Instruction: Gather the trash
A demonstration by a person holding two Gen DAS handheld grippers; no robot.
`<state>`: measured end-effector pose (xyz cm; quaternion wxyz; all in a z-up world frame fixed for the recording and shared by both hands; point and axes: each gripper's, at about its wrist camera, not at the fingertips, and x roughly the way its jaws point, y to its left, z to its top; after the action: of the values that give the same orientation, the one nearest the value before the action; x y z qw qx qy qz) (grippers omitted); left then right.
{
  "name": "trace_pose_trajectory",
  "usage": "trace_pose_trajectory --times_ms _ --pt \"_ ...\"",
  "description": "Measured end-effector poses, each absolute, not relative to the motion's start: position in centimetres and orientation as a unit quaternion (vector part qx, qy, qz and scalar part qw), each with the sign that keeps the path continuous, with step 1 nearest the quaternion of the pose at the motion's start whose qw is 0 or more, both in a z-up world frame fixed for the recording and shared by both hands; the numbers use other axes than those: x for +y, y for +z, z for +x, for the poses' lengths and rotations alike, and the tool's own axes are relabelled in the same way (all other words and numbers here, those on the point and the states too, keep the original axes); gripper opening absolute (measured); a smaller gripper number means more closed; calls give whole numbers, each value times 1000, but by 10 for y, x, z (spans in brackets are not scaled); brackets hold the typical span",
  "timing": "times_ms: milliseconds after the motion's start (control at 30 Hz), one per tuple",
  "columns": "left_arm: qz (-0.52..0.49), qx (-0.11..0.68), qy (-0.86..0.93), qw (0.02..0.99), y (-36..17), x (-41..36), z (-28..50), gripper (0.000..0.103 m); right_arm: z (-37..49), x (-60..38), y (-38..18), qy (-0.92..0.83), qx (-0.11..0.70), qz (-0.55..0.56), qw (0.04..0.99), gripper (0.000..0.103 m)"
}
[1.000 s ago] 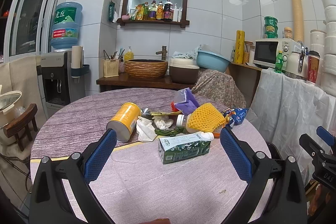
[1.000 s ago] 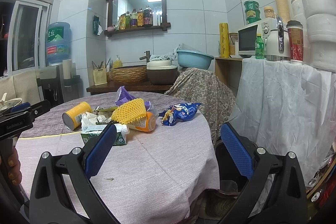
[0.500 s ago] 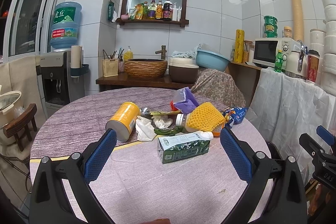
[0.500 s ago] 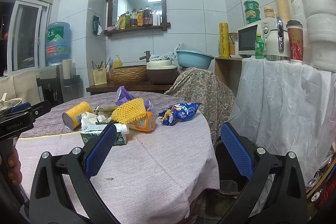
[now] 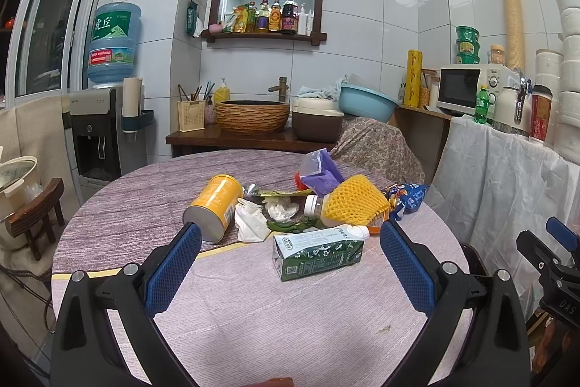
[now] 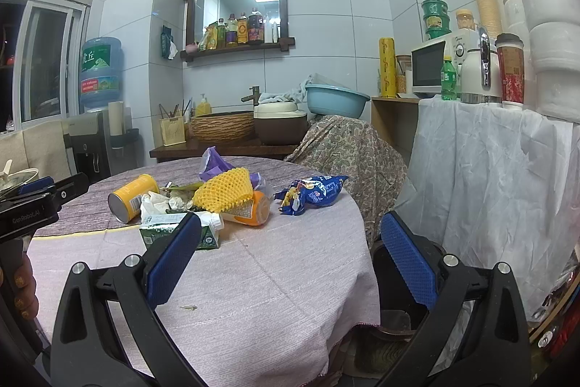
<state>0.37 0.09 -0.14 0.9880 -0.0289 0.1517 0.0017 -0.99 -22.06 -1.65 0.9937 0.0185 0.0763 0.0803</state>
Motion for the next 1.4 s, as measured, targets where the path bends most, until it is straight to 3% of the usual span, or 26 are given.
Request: trace_pose_trajectory --times_ms 1400 --pt "-23 158 2 987 -6 1 5 98 -11 -220 -19 84 75 17 993 98"
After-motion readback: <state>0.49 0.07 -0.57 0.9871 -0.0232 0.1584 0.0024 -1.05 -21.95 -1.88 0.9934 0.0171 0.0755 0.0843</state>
